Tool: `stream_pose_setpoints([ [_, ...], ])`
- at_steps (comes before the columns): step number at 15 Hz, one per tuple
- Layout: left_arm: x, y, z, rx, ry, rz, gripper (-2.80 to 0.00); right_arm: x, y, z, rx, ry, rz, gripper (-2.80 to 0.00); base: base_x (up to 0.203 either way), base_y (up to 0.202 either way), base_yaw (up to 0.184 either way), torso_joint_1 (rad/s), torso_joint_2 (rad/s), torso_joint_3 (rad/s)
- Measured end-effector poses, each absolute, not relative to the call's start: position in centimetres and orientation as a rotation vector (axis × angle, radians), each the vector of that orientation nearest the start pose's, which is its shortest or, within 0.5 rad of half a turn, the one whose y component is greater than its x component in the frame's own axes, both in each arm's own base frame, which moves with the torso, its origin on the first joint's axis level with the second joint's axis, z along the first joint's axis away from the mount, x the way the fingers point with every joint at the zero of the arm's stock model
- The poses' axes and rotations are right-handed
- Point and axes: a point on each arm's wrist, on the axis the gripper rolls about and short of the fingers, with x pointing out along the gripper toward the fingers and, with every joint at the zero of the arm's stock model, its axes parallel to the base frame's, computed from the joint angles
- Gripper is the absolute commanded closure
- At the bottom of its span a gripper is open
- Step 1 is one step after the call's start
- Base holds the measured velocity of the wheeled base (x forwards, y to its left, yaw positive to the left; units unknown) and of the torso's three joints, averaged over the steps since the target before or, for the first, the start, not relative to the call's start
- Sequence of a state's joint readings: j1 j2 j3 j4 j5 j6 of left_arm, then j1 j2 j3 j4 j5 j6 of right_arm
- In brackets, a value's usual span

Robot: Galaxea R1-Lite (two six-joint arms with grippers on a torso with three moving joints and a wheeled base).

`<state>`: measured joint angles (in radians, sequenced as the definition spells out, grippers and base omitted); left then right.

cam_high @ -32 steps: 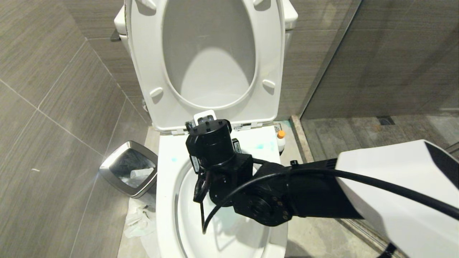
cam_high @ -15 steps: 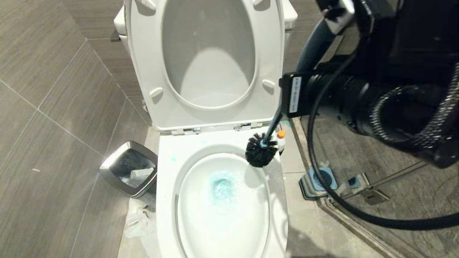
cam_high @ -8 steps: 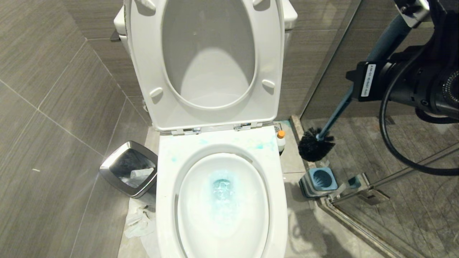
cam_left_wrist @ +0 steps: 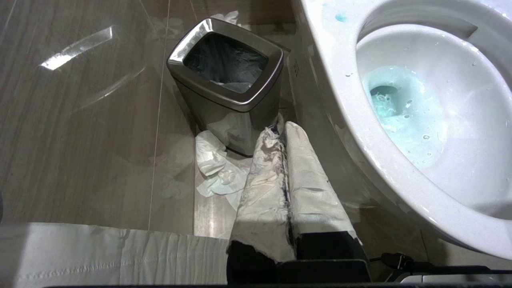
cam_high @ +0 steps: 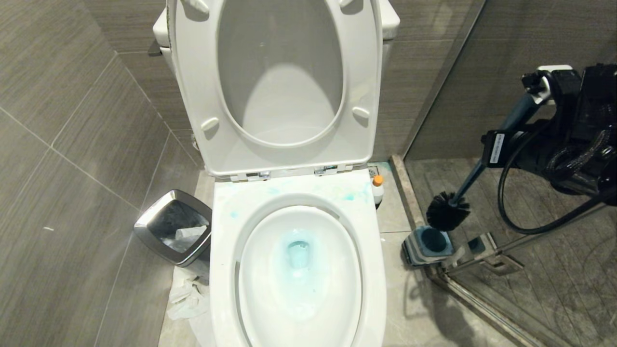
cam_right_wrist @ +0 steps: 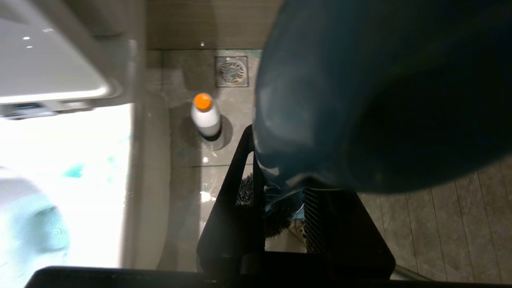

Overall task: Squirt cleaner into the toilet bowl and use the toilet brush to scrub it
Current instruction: Put the toilet brush back

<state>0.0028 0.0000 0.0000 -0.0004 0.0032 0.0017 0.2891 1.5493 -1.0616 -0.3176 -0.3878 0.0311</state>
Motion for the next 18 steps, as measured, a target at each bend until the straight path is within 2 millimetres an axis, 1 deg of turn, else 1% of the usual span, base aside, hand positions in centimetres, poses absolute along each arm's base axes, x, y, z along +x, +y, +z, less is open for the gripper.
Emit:
stream_pose_setpoints([
  [5,-2.3,0.0,7.6,0.001,0.000,0.006,0.00,31.3,5.2,21.0,-0.027,0.188,-0.152,0.00,0.000,0.000,0.000,0.000,0.00,0.000],
  [10,-2.3,0.0,7.6,0.001,-0.001,0.006,0.00,34.6,4.2,16.5,-0.043,0.224,-0.193,0.00,0.000,0.000,0.000,0.000,0.00,0.000],
  [14,-2.3,0.0,7.6,0.001,0.000,0.006,0.00,36.4,3.6,13.9,-0.047,0.225,-0.207,0.00,0.000,0.000,0.000,0.000,0.00,0.000],
  [18,-2.3,0.0,7.5,0.002,0.000,0.006,0.00,37.6,3.3,12.1,-0.046,0.222,-0.200,0.00,0.000,0.000,0.000,0.000,0.00,0.000],
])
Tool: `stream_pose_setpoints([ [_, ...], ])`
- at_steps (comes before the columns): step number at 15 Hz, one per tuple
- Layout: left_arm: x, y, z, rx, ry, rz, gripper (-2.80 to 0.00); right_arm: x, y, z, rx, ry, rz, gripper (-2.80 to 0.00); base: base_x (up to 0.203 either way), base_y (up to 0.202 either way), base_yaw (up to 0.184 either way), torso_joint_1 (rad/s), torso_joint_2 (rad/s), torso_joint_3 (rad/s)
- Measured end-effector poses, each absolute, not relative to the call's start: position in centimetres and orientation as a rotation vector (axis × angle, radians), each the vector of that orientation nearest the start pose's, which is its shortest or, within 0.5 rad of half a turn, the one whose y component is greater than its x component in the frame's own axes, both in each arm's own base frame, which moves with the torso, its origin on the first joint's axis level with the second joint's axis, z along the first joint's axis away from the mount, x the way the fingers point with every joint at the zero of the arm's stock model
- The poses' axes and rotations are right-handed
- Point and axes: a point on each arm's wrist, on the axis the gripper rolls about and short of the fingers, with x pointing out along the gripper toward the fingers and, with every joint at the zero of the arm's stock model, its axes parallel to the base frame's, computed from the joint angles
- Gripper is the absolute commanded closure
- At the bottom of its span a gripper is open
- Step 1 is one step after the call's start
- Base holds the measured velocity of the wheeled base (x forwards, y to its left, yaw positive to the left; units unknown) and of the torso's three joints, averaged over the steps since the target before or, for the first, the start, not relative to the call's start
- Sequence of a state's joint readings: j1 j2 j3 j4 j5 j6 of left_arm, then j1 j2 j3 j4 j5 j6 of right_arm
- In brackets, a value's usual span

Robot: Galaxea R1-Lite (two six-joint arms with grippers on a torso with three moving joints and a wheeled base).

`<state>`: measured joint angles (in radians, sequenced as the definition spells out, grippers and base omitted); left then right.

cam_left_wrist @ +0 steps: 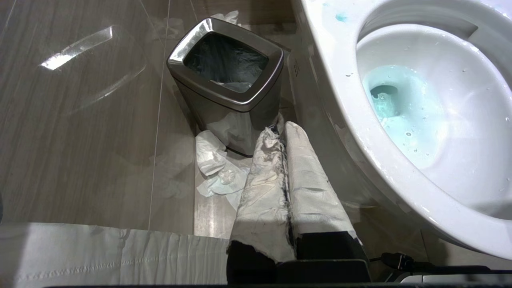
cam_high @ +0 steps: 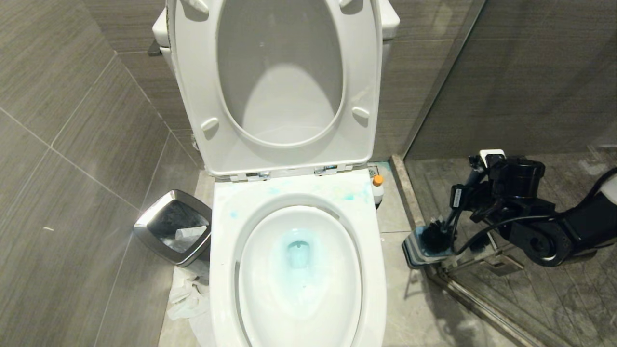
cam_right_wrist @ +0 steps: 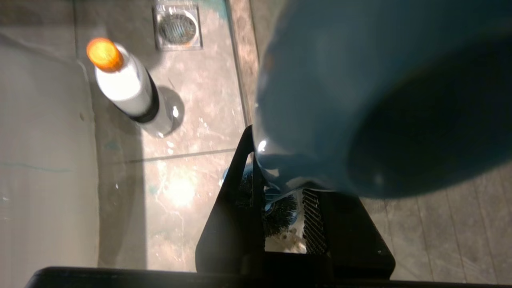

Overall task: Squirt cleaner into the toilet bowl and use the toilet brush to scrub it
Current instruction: Put the toilet brush back

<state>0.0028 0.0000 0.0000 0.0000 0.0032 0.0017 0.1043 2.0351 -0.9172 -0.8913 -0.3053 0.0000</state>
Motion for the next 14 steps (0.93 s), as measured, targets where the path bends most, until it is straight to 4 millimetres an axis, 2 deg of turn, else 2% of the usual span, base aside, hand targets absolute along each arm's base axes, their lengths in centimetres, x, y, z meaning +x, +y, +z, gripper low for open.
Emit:
stream_pose_setpoints([
  [7,-2.3,0.0,7.6,0.002,-0.001,0.005,0.00,39.7,2.9,8.8,-0.050,0.224,-0.213,0.00,0.000,0.000,0.000,0.000,0.00,0.000],
  [14,-2.3,0.0,7.6,0.001,0.000,0.005,0.00,40.4,1.9,5.6,-0.088,0.292,-0.233,0.00,0.000,0.000,0.000,0.000,0.00,0.000],
])
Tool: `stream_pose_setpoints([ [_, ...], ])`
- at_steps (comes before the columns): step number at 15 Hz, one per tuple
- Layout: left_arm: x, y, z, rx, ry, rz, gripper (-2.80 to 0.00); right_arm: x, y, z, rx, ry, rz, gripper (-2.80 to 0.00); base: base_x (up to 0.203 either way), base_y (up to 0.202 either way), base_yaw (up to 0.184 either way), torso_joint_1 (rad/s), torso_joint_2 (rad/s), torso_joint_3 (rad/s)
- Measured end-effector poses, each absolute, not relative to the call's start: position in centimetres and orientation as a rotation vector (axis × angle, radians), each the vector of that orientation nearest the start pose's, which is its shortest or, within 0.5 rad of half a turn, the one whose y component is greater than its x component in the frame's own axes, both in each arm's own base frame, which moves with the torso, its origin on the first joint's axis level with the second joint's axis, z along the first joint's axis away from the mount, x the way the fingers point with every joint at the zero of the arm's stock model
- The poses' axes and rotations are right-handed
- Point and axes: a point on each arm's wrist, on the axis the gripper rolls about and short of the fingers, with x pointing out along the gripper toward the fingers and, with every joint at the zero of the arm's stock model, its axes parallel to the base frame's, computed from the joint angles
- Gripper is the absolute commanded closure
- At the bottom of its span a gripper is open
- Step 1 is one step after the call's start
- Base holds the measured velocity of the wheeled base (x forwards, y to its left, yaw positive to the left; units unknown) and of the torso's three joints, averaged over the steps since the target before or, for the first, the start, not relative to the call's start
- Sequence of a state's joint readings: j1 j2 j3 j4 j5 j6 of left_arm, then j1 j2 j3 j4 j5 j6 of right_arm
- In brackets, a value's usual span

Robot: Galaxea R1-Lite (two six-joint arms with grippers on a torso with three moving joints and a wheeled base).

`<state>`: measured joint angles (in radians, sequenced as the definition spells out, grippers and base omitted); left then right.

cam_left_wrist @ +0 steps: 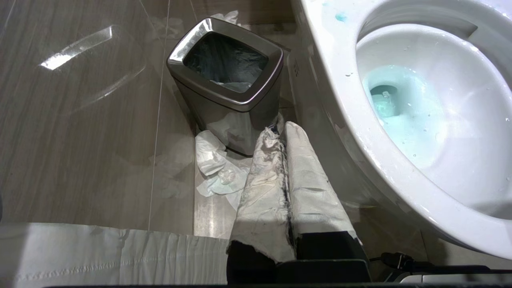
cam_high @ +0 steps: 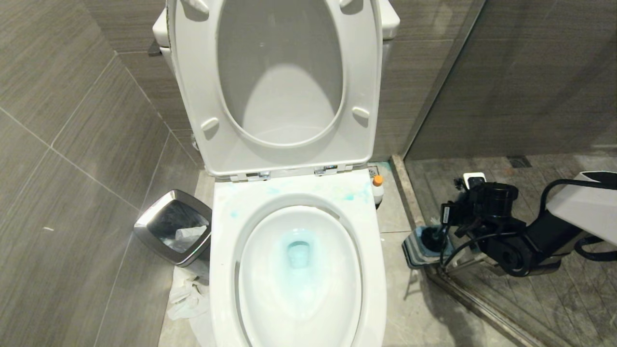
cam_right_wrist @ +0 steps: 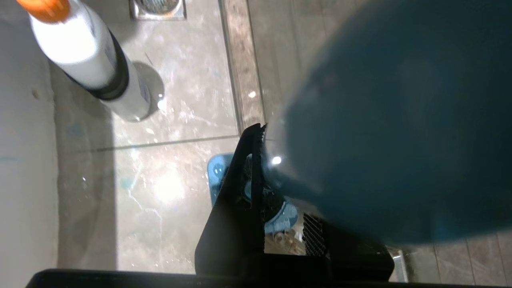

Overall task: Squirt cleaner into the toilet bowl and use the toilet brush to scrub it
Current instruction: Put the toilet brush back

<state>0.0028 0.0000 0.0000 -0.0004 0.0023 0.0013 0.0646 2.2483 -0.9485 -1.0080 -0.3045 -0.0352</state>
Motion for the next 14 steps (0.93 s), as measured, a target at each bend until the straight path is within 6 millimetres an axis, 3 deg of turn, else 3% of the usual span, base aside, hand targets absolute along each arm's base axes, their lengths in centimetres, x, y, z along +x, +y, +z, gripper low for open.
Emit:
stream_pose_setpoints([
  [3,-2.3,0.0,7.6,0.002,0.000,0.006,0.00,40.5,1.8,4.5,-0.097,0.324,-0.235,0.00,0.000,0.000,0.000,0.000,0.00,0.000],
  [4,-2.3,0.0,7.6,0.001,0.000,0.006,0.00,40.5,1.8,4.2,-0.099,0.332,-0.235,-2.80,0.000,0.000,0.000,0.000,0.00,0.000],
  [9,-2.3,0.0,7.6,0.002,-0.001,0.006,0.00,40.2,1.7,2.8,-0.121,0.378,-0.234,-2.80,0.000,0.000,0.000,0.000,0.00,0.000],
  [14,-2.3,0.0,7.6,0.001,0.000,0.005,0.00,37.9,1.4,2.3,-0.128,0.399,-0.236,-2.80,0.000,0.000,0.000,0.000,0.00,0.000],
])
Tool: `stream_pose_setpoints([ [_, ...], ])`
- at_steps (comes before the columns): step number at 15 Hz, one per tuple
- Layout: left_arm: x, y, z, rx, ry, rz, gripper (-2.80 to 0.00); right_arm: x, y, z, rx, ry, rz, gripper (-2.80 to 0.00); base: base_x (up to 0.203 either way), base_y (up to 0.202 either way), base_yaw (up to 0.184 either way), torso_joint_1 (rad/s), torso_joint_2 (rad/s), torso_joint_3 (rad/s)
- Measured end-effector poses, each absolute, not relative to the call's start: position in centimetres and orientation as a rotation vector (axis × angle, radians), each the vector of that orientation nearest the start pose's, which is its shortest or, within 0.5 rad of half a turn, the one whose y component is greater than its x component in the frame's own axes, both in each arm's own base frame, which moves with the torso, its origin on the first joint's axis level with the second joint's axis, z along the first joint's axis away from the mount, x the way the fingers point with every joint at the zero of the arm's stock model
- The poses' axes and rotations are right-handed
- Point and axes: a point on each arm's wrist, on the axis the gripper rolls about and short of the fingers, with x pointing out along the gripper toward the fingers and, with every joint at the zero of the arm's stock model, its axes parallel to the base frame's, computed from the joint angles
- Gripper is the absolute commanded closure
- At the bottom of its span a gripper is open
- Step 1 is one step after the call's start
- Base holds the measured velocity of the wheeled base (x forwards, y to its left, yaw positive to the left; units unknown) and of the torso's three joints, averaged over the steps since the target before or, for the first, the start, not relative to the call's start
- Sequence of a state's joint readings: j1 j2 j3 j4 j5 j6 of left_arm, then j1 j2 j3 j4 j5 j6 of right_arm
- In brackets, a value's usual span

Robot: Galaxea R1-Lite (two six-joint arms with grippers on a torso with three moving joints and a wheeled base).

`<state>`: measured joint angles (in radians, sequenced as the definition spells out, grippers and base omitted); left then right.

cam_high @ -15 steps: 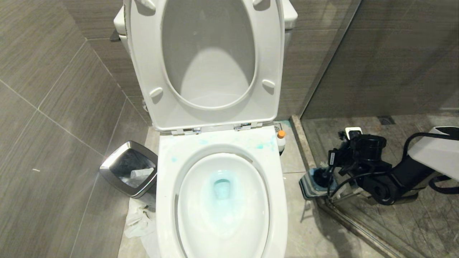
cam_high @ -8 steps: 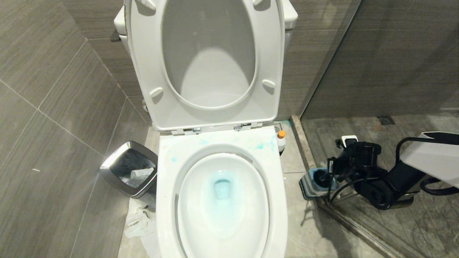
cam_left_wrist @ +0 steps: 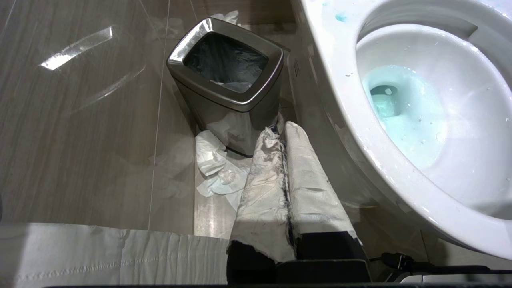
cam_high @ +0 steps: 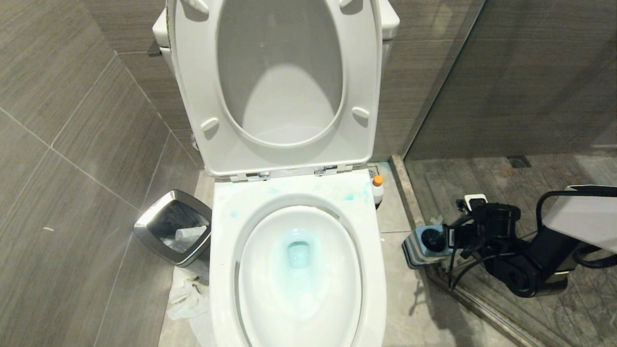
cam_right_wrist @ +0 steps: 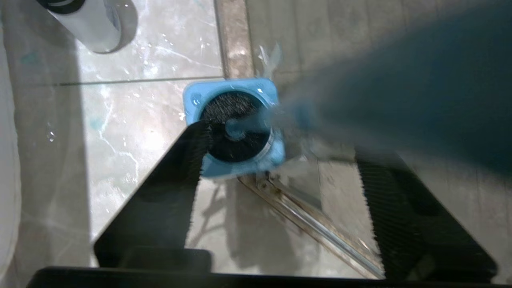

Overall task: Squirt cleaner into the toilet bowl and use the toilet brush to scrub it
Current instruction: Put the toilet brush back, then flush the toilet

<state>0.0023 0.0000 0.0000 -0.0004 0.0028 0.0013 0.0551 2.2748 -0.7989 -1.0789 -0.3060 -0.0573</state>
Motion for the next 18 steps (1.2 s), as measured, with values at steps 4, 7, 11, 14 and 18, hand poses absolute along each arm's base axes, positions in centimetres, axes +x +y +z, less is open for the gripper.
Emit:
stream_pose_setpoints([
  [4,-2.3,0.0,7.6,0.002,0.000,0.006,0.00,34.5,1.3,2.5,-0.157,0.449,-0.227,-2.80,0.000,0.000,0.000,0.000,0.00,0.000],
  [7,-2.3,0.0,7.6,0.002,-0.001,0.006,0.00,31.4,1.4,4.3,-0.158,0.433,-0.206,-2.80,0.000,0.000,0.000,0.000,0.00,0.000],
  [11,-2.3,0.0,7.6,0.002,0.000,0.006,0.00,27.7,1.9,7.9,-0.145,0.334,-0.170,-2.80,0.000,0.000,0.000,0.000,0.00,0.000],
  [14,-2.3,0.0,7.6,0.001,0.000,0.006,0.00,25.7,1.8,10.4,-0.134,0.256,-0.166,0.00,0.000,0.000,0.000,0.000,0.00,0.000],
  [18,-2.3,0.0,7.6,0.002,0.000,0.006,0.00,23.7,1.6,12.6,-0.155,0.175,-0.166,0.00,0.000,0.000,0.000,0.000,0.00,0.000],
])
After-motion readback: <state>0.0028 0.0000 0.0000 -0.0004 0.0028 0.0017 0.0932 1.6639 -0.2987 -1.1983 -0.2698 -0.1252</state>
